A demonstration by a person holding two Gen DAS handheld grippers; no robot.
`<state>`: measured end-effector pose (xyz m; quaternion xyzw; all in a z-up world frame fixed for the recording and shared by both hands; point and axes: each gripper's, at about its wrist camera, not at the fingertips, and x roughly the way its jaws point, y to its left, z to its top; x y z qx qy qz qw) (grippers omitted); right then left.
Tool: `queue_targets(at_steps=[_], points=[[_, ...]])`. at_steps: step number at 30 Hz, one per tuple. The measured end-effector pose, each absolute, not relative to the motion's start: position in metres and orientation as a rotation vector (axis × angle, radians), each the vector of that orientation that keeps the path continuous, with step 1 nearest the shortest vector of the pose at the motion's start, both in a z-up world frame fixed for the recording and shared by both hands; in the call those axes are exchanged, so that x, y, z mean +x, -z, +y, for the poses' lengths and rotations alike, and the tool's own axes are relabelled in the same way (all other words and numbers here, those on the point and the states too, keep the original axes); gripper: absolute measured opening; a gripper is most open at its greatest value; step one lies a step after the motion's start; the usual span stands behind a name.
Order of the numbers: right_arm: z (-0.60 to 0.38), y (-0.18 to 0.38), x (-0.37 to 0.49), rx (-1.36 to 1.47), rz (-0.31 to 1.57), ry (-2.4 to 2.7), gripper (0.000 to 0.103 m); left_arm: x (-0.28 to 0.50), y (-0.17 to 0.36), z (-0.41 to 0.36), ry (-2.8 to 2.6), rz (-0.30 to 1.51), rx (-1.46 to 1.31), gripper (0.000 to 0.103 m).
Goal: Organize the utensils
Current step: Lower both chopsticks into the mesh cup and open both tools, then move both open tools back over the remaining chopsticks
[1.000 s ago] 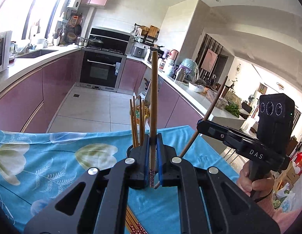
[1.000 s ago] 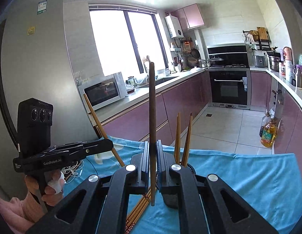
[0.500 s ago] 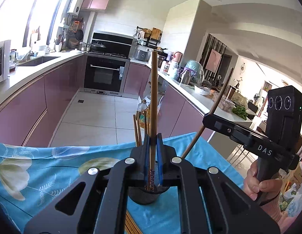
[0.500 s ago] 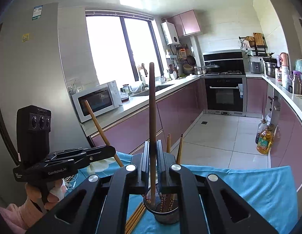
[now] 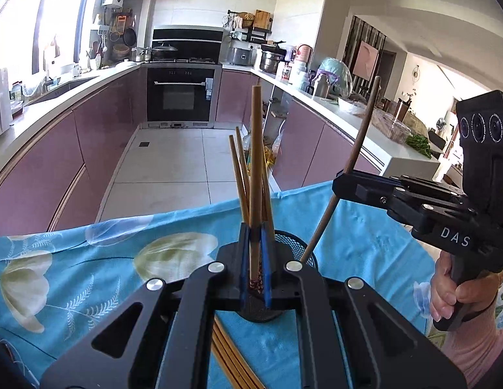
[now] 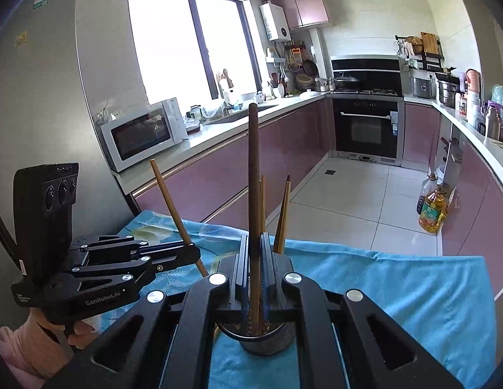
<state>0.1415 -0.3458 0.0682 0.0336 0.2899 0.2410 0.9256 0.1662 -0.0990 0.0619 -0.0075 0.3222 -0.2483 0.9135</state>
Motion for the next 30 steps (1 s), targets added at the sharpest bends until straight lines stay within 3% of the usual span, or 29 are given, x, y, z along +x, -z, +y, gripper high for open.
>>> queue_targets(at_steps=[18,22,30], points=[[-0.341,-0.038,0.166,0.075,0.695,-0.462,0.009,0.203,-0.023,-0.101,0.507,0.765,-0.032,0.008],[-0.342,-0.038,0.160,0.081,0.676,-0.469,0.023,0.198,-0.020,-0.097,0.504,0.753,-0.041,0.009],[-0.339,-0.036,0.137,0.070,0.647,-0.490,0.039,0.175,-0.023,-0.077,0.461,0.702,-0.056,0.019]])
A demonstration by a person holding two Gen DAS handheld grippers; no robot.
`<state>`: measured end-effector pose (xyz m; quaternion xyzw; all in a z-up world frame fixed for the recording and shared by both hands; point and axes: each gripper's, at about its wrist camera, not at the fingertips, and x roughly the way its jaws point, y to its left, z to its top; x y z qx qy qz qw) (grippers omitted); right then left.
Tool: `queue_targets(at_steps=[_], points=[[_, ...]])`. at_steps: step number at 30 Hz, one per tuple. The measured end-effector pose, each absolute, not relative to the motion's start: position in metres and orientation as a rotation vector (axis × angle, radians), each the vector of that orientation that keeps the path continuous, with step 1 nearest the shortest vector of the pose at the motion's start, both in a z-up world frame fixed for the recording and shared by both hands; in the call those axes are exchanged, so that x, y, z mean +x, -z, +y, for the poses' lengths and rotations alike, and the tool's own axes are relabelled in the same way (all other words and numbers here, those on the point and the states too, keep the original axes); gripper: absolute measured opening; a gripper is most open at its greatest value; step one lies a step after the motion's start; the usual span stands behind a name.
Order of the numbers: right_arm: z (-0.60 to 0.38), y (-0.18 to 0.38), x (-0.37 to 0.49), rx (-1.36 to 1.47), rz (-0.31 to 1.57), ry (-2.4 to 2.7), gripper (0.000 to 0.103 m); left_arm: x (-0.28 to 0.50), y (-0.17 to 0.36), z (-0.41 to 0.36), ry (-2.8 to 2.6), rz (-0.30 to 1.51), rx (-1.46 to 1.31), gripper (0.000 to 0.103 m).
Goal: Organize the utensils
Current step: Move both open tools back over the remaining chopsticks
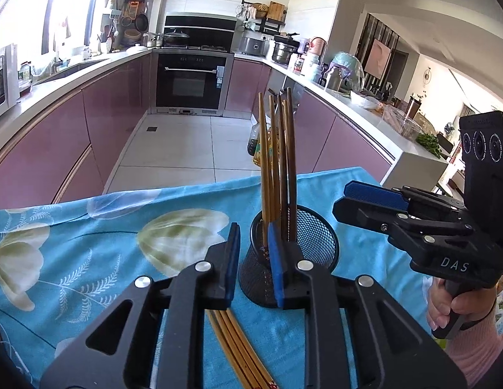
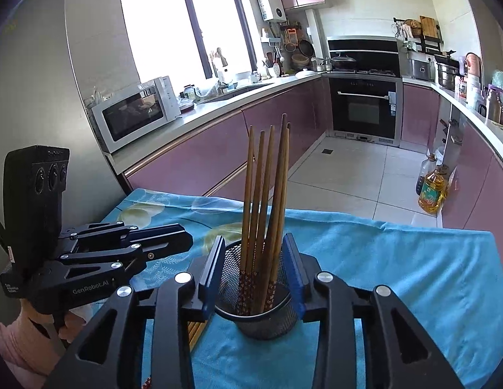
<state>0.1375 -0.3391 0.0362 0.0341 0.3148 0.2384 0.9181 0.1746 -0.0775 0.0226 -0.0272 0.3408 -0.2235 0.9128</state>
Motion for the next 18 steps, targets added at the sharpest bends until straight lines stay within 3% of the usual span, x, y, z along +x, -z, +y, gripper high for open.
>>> queue_targets(at_steps=[10,12,18], points=[[-0.326,-0.031,0.096,0.044,0.621,-0.557,0.058,0.129,-0.022,-0.047,0.397,0.634,-0.054,0.038],[-0.322,-0.024,0.089,0.036,0.638,-0.575,0.059,0.122,-0.017,-0.041,0.386,0.633,-0.050,0.044],[-0.303,0.016,0.077,0.026,0.751,-0.616,0.060,0.103,0.011,-0.022,0.361,0.693,-0.074,0.047]])
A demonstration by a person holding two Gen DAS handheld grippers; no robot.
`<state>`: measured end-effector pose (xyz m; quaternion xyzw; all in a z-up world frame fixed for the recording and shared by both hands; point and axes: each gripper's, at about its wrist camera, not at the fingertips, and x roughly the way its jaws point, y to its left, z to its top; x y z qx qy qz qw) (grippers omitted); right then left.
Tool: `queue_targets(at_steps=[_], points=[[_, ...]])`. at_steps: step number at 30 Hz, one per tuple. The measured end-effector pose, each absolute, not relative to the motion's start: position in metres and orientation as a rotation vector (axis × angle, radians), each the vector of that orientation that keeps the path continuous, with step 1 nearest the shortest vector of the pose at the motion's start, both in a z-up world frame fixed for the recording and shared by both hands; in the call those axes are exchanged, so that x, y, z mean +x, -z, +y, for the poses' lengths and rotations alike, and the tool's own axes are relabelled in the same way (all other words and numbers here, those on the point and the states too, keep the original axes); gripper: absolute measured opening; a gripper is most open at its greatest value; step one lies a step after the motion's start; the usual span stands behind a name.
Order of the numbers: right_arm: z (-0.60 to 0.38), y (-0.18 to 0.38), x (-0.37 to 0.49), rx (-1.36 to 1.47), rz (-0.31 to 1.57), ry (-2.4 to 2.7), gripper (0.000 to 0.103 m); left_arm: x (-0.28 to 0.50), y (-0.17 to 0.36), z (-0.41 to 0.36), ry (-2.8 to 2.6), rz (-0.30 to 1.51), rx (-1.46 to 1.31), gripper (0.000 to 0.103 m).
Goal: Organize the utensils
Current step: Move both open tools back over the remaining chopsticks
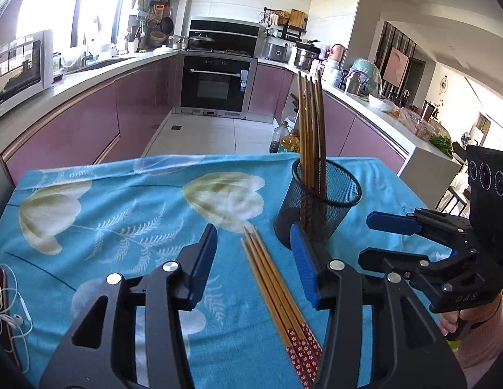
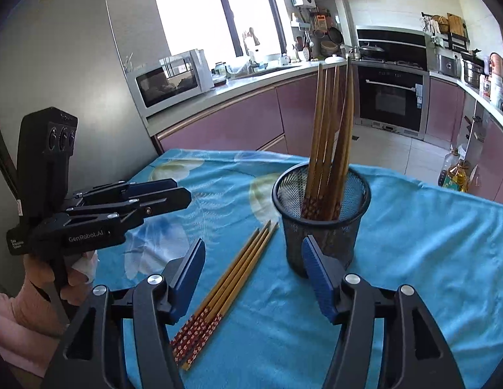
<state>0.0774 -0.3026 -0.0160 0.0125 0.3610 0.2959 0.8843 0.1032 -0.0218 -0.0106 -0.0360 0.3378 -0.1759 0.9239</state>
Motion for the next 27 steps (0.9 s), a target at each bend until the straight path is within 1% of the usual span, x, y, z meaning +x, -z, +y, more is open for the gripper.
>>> queue_targets(at_steps=[4,9,18,27], points=[[-0.291,0.041,0.073,0.015,0.818,-0.612,0.060,0.093,0.035,-0.017,0.345,0.749,-0.075,0.047],[-0.282,0.057,0.067,-0.007,0.857,-0.591,0.060,0.085,0.062,-0.017,0.340,0.805,-0.079,0.047],[-0.278,0.069,0.062,-0.040,0.875,-0.553,0.060,0.078,0.084,-0.021,0.345,0.853,-0.083,0.048],[-0.267,0.074,0.060,-0.079,0.875,-0.532,0.060,0.075,0.092,-0.026,0.349,0.872,-0.071,0.050]])
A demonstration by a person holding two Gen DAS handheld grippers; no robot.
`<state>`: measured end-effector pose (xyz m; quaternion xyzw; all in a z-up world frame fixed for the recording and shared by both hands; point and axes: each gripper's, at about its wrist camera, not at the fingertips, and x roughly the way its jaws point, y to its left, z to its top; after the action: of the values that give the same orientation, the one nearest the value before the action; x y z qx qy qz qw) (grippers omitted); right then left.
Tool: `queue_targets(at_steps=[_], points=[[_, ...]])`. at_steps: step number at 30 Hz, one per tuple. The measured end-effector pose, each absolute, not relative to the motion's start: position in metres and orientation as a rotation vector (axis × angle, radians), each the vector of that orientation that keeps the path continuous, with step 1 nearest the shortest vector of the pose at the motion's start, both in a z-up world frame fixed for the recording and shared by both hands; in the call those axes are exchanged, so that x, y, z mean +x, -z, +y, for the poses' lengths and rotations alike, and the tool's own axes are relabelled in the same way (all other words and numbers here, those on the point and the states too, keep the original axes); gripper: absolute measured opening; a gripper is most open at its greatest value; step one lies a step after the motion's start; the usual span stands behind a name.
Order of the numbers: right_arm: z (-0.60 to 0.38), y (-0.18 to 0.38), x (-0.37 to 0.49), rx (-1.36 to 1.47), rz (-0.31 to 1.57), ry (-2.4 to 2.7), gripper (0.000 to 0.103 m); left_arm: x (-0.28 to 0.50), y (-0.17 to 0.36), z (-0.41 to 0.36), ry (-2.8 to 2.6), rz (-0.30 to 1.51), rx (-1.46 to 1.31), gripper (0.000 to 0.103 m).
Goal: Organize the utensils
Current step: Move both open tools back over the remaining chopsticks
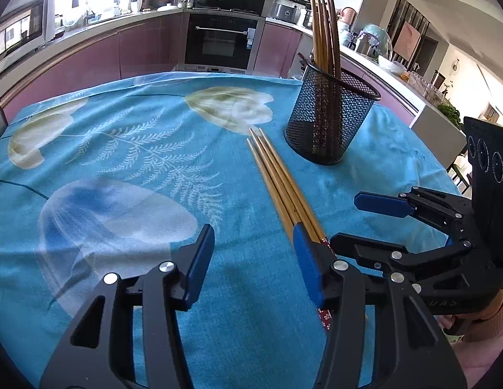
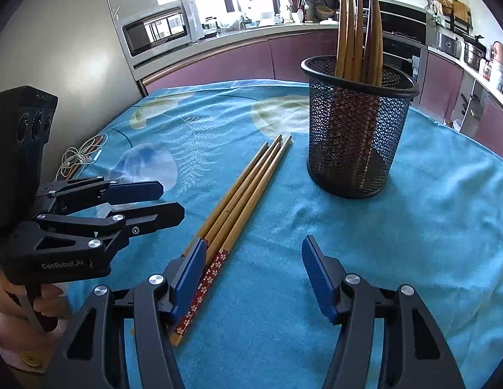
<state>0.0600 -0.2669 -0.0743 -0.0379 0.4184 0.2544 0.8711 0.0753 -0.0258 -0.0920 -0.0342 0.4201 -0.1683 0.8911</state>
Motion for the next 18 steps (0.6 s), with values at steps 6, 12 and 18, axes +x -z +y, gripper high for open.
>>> queue_targets(at_steps=[6,12,18], points=[[-0.2605,0.0780,0.0583,-0.116,0.875,-0.515,0.059,0.0750,0.0941,-0.0271,0.352,0.877,-0.068,0.050],[-0.2611,0.0815,0.0586,-0.126,0.883,-0.499,0.059,0.0750,0.0956,-0.0277,0.353,0.879,-0.068,0.050],[-0.2636,0.0814,0.0586,-0.122,0.888,-0.493,0.059,0.0744,0.0980,-0.0311,0.362,0.882,-0.059,0.050]])
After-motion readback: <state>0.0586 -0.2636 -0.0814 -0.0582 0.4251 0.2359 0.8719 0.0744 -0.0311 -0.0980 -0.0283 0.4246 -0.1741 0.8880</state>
